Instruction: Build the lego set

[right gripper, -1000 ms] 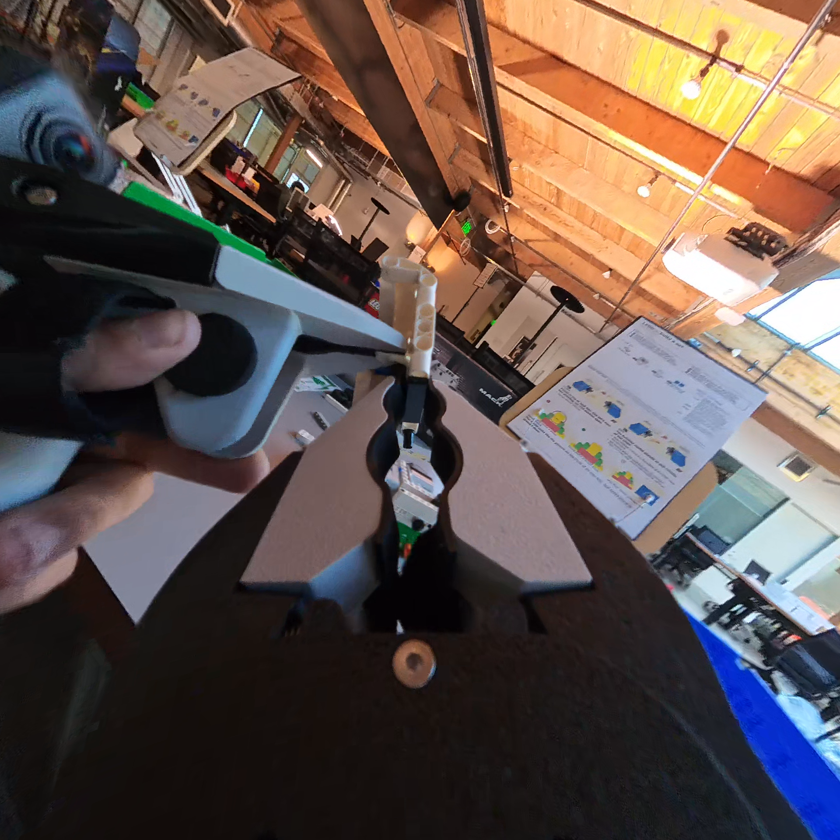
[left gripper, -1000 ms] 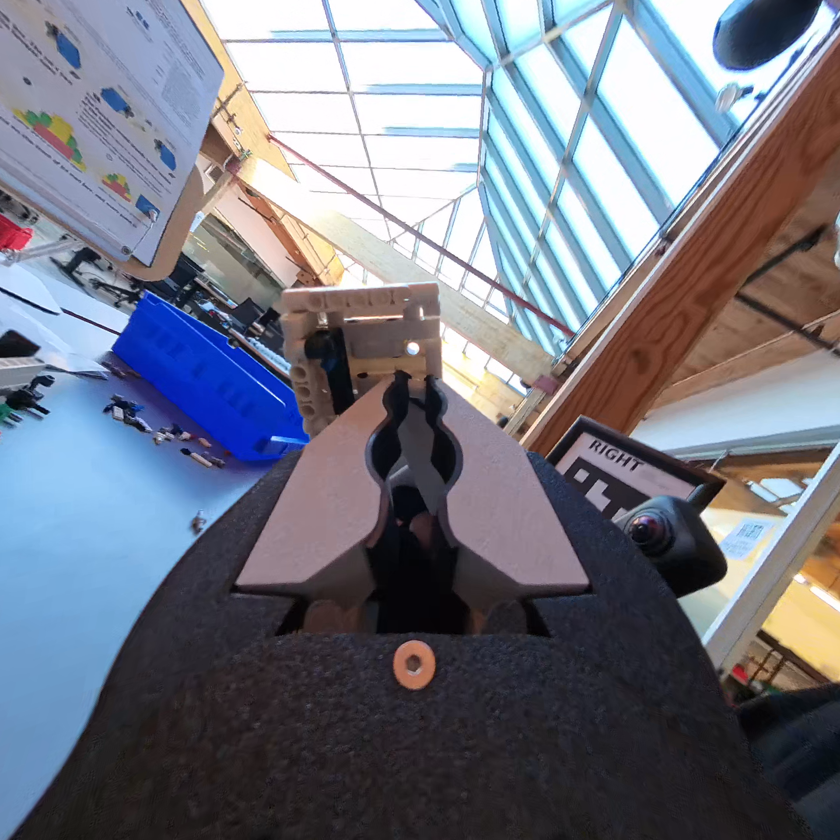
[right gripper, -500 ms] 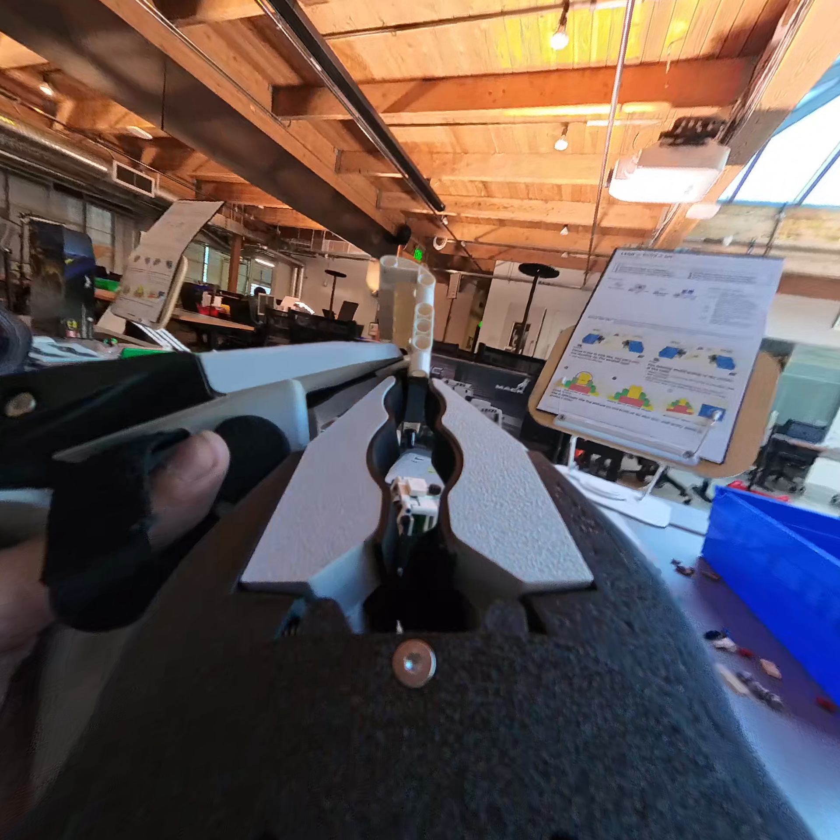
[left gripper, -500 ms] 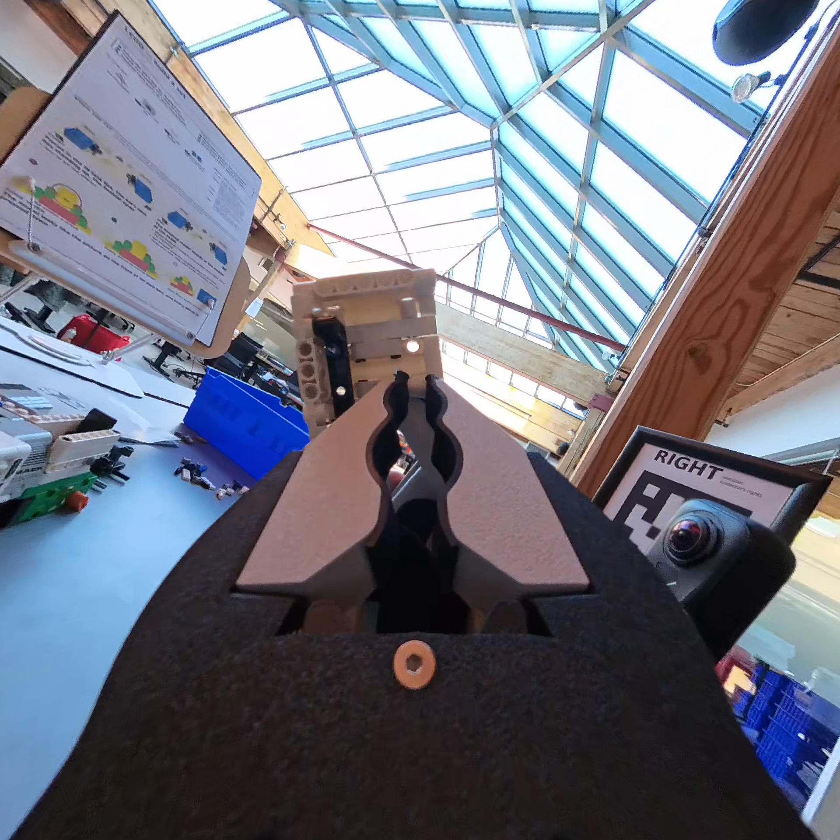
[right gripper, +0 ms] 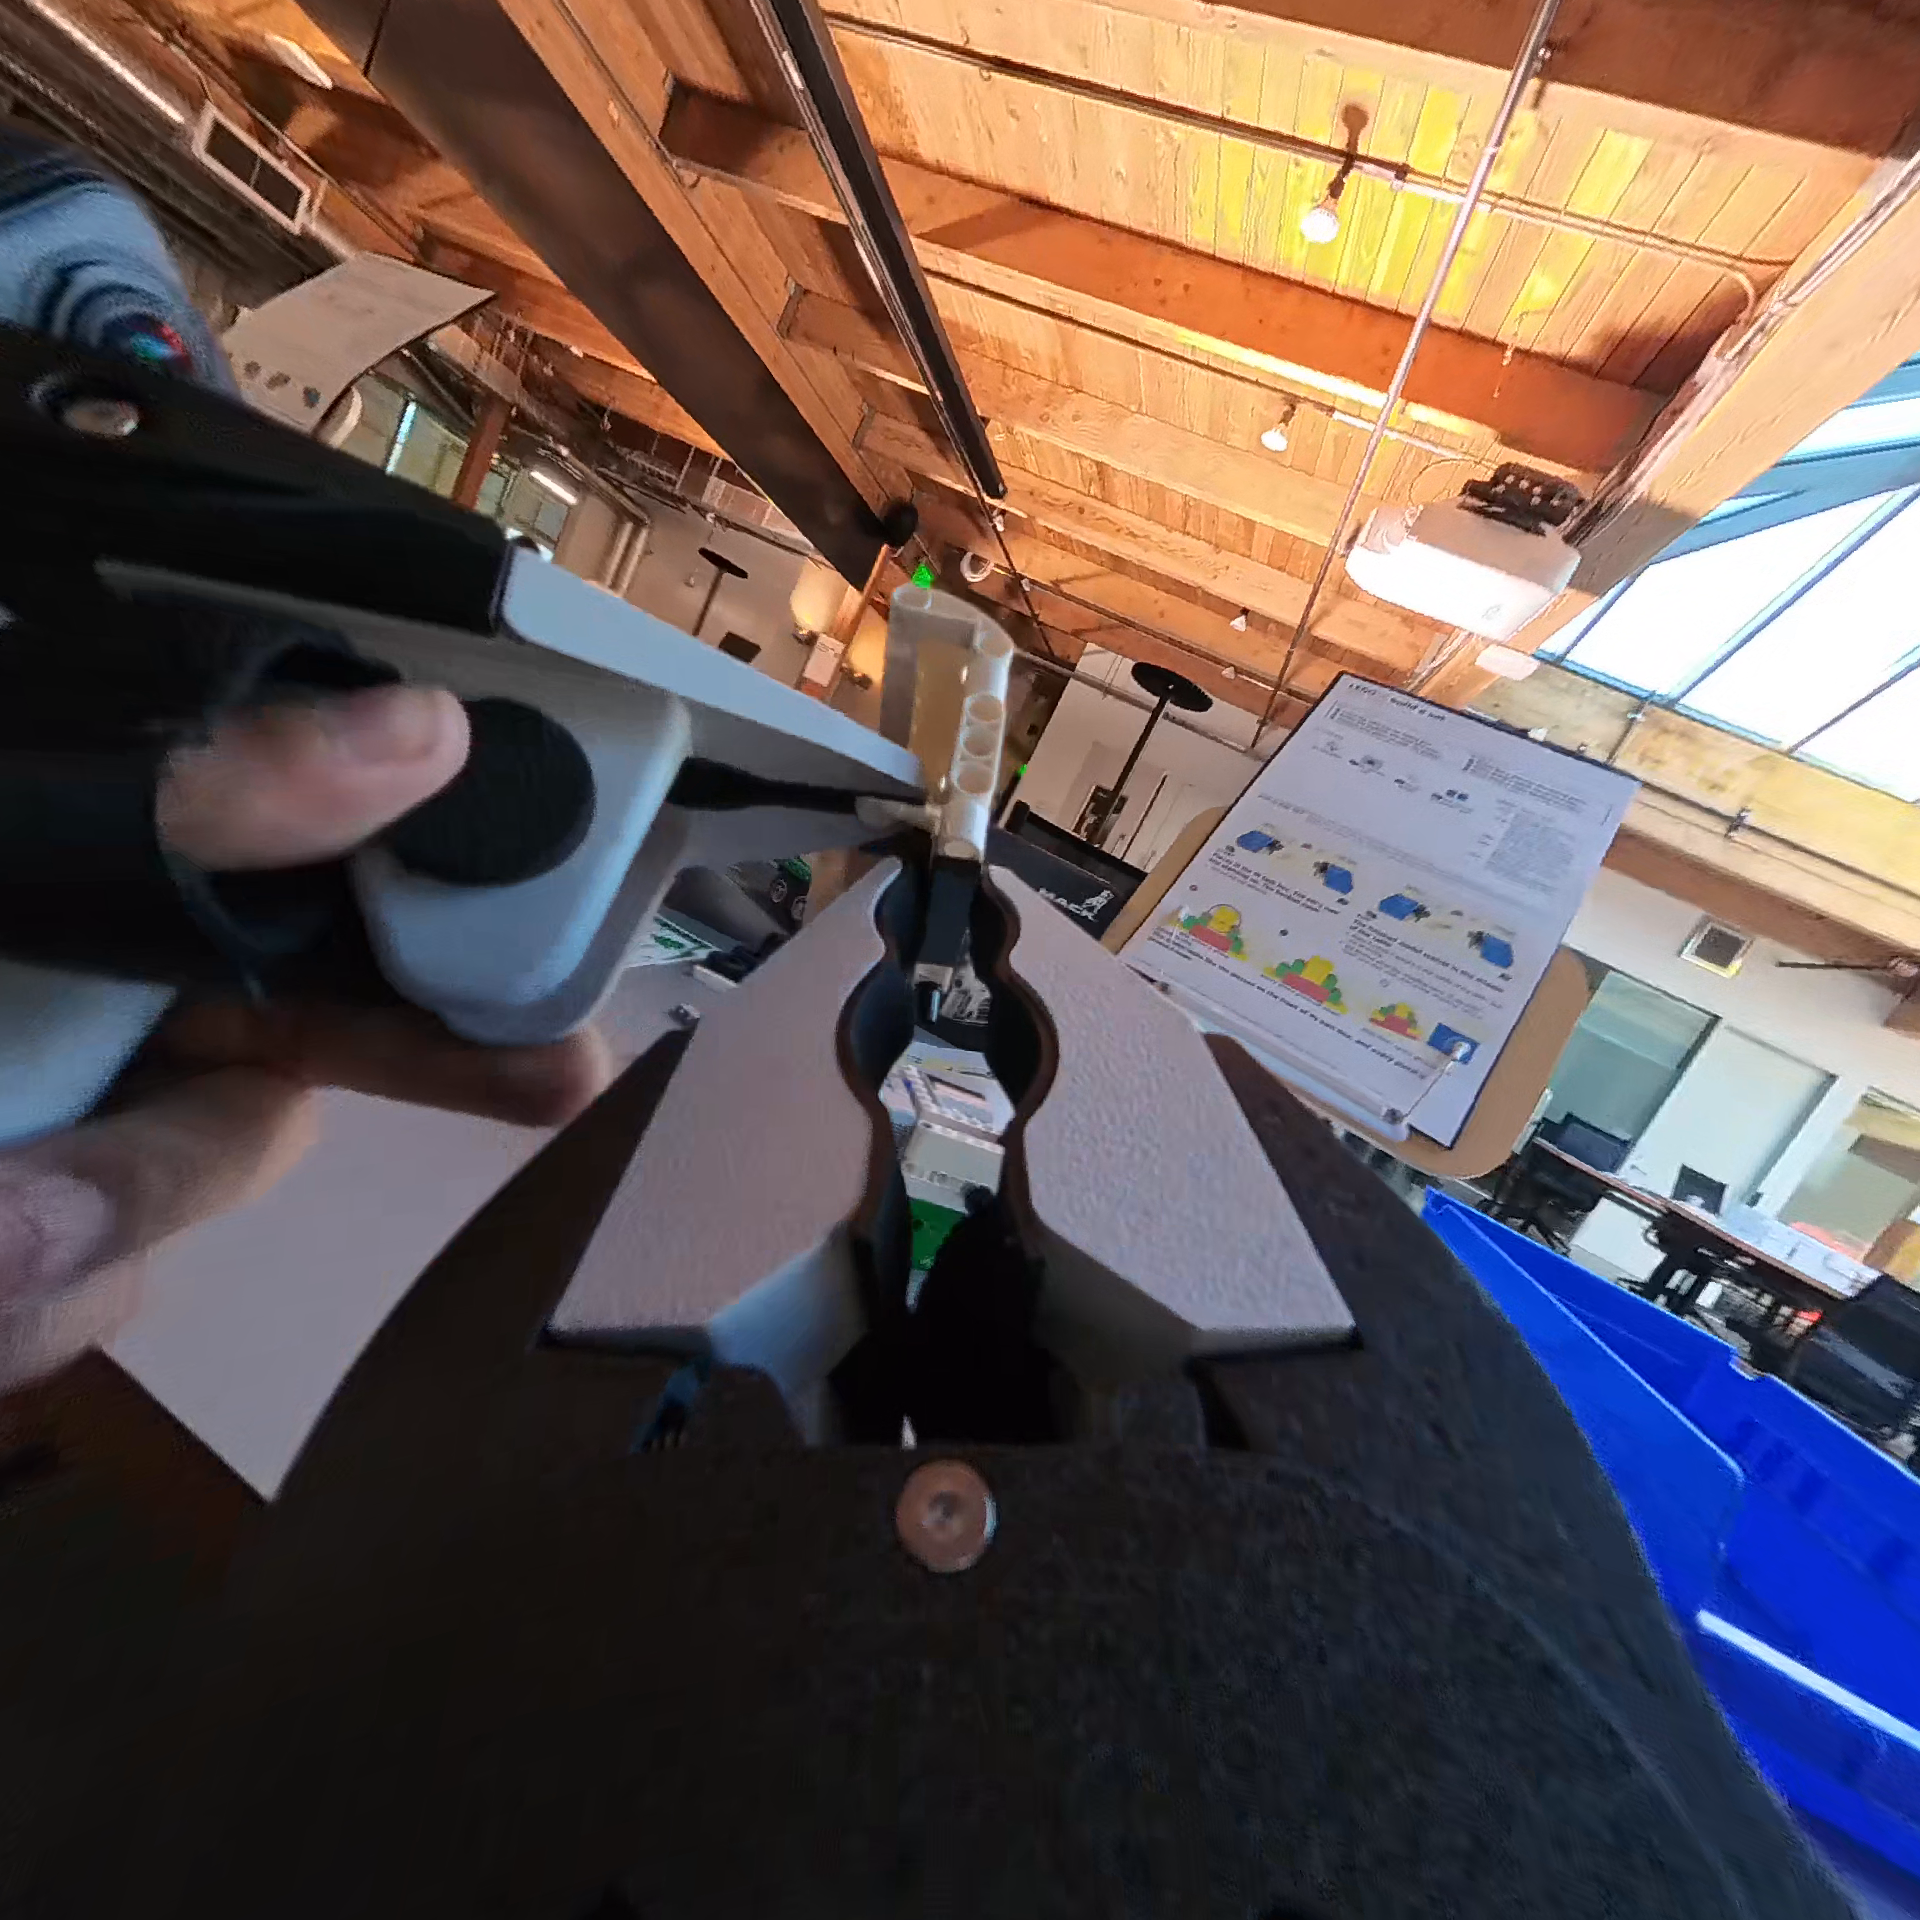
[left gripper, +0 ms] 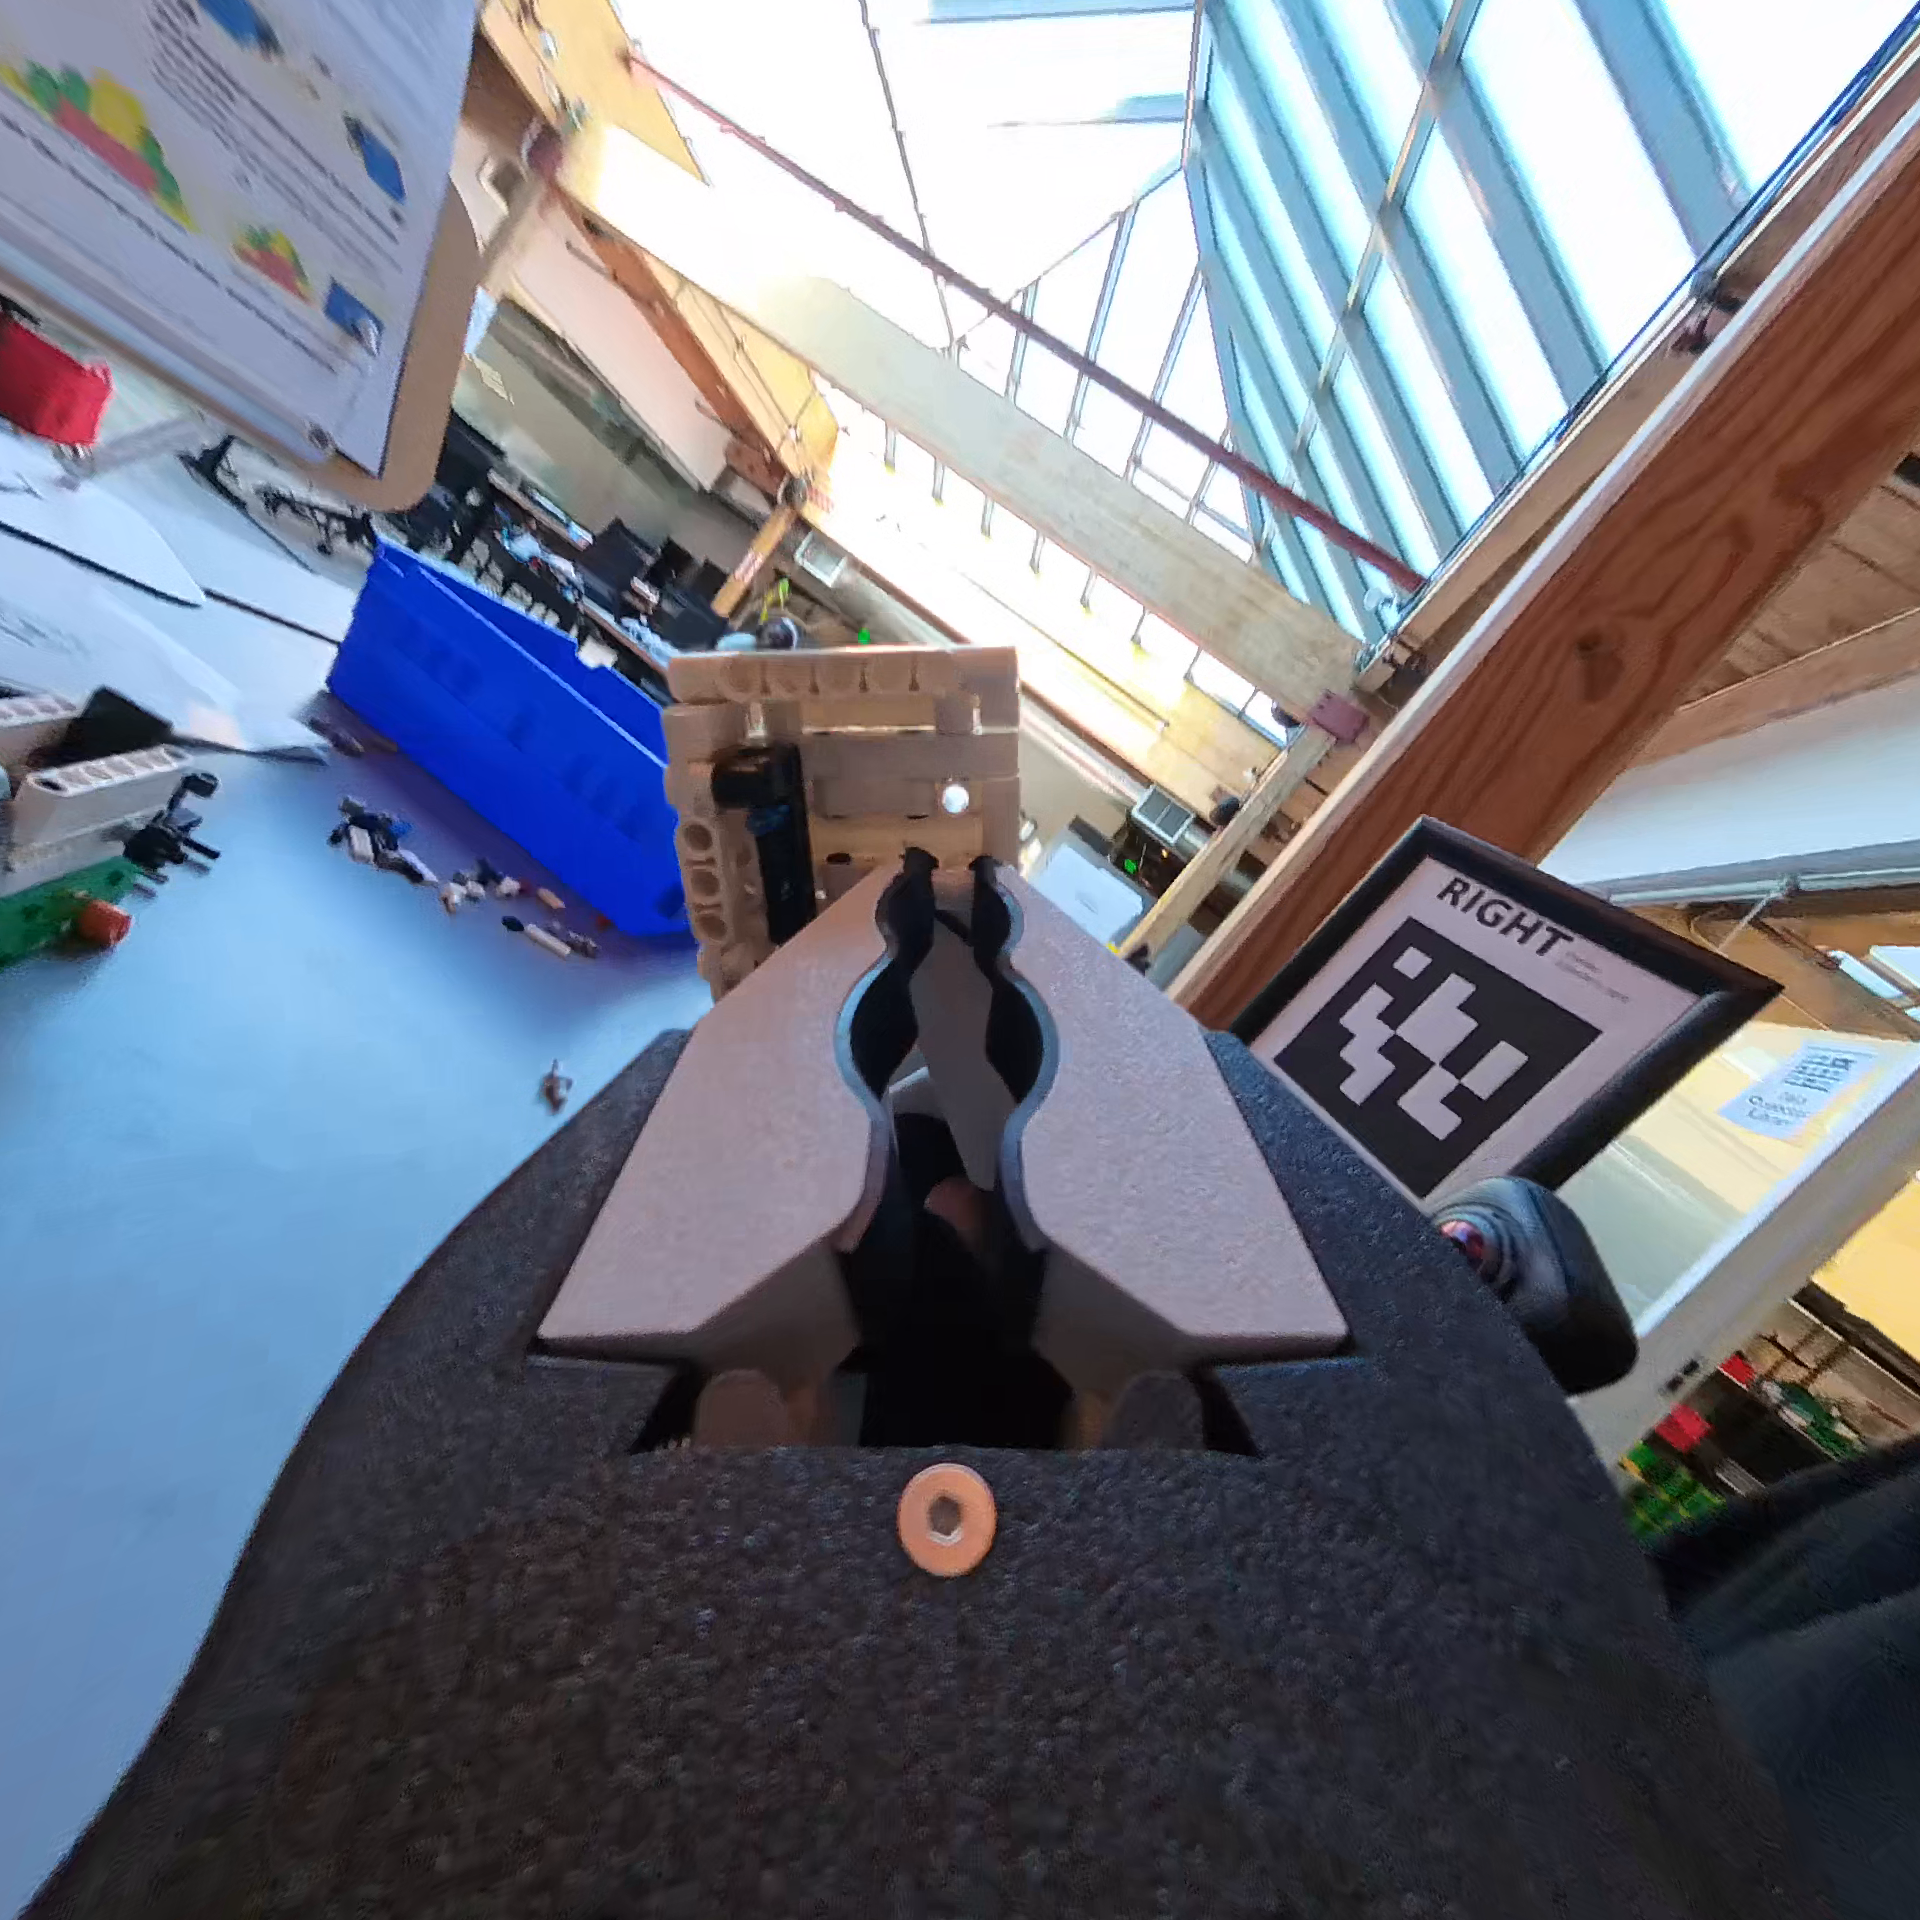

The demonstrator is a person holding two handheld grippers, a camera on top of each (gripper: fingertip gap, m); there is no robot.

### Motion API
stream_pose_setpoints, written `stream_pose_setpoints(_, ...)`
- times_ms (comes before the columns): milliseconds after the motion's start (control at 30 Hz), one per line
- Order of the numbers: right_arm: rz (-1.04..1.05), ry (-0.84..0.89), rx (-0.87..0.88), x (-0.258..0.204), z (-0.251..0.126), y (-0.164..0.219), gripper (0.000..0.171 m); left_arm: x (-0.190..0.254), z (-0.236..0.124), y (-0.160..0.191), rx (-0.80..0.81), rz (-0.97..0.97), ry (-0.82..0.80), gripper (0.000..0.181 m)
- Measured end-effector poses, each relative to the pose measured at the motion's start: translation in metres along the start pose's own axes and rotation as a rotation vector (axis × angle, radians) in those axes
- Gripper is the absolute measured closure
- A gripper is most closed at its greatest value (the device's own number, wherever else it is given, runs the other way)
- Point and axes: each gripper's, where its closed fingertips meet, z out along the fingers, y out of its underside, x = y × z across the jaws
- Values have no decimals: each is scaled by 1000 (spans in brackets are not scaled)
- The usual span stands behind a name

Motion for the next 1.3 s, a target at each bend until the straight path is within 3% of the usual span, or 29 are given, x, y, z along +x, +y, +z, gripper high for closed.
stream_pose_setpoints(33,16,-10,1,-1,-1,2,164,-1,0,2,-15,-1,-1,175)
stream_pose_setpoints(367,75,-32,-4,-9,2,5,164,-7,-6,1,30,195,-86,175)
stream_pose_setpoints(500,233,-98,11,-9,-2,5,165,-4,-4,6,-39,447,-129,175)
stream_pose_setpoints(867,348,-226,27,-13,-14,3,164,4,-6,15,-90,880,-152,175)
stream_pose_setpoints(1300,212,-402,-166,-21,-33,31,164,-13,-10,42,-323,1558,-216,175)
